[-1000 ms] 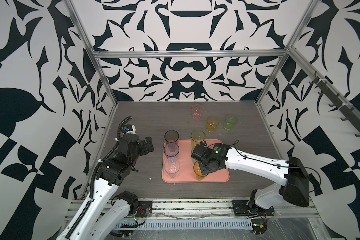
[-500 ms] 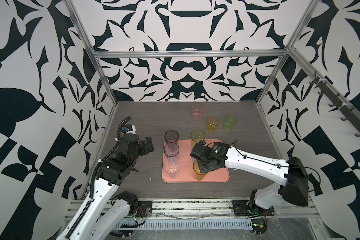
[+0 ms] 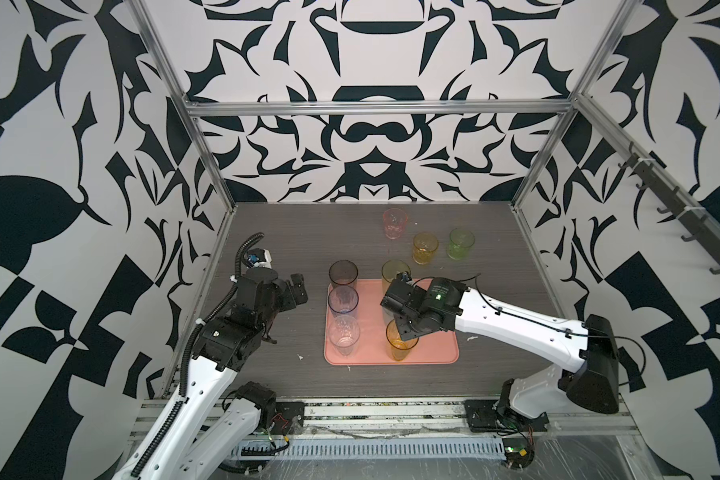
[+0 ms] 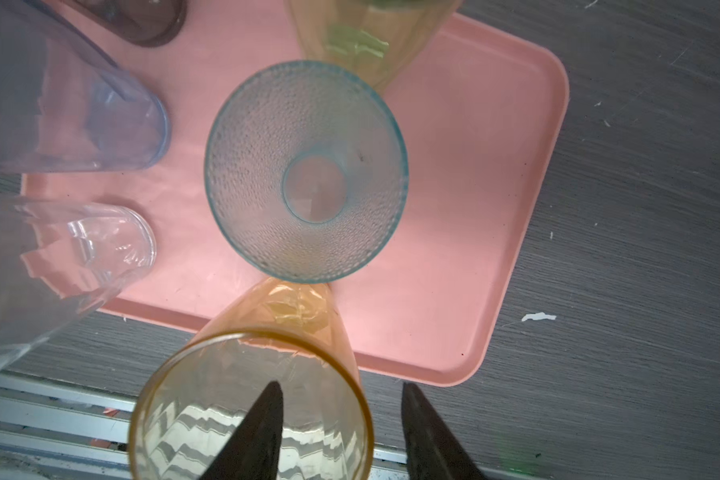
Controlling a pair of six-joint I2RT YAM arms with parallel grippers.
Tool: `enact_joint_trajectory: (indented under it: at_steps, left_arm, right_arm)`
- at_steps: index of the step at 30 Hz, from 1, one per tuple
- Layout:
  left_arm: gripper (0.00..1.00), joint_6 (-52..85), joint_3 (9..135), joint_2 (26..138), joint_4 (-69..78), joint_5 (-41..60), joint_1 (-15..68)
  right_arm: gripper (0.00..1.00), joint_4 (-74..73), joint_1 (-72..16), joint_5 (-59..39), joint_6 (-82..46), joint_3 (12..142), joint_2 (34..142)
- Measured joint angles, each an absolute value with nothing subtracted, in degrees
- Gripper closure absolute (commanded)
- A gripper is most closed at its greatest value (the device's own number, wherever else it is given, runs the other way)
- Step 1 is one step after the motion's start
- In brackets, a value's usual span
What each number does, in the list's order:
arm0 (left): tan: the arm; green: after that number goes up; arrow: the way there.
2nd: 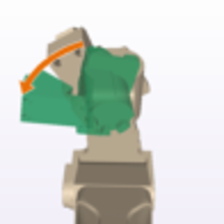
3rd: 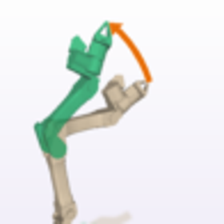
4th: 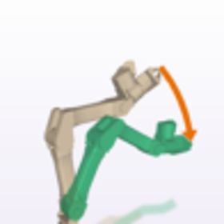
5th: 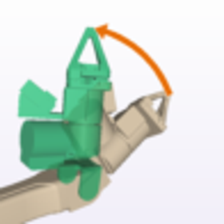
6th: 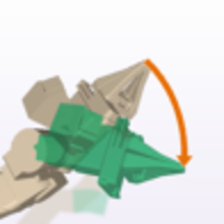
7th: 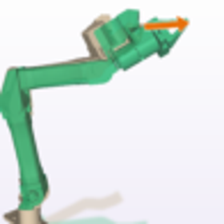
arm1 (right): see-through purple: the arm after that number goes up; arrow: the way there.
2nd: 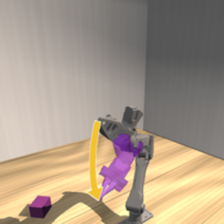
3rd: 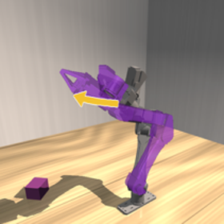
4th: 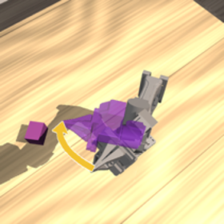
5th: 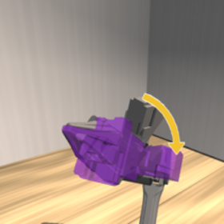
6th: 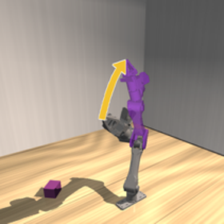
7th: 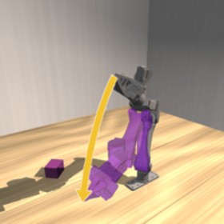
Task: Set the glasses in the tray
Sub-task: 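Lower the tall yellow glass onto the tray beside the teal glass, then open the right gripper to release the tall yellow glass, then raise the right gripper and move it over the pink glass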
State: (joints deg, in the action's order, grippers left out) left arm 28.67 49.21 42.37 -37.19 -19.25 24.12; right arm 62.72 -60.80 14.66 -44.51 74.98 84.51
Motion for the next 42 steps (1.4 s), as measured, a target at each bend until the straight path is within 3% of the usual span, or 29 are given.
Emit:
enact_joint_trajectory:
  at_steps: [20,31,35,42]
  left_arm:
    - [0.01,28.7,49.2,41.8,-37.6,-19.2,24.1]
    - [0.0,28.7,49.3,41.8,-37.5,-16.8,24.1]
    - [0.01,28.4,49.3,42.3,-37.0,-15.7,24.1]
    - [0.0,26.7,49.4,43.9,-35.6,-12.4,24.1]
  right_arm:
    - [0.45,67.1,-59.4,24.1,-36.6,84.9,80.3]
    - [0.43,61.7,-44.8,23.1,-27.8,86.5,80.3]
    - [0.37,57.5,-38.7,20.3,-24.6,87.4,80.8]
    - [0.33,50.8,-31.1,17.8,-20.5,92.2,87.2]
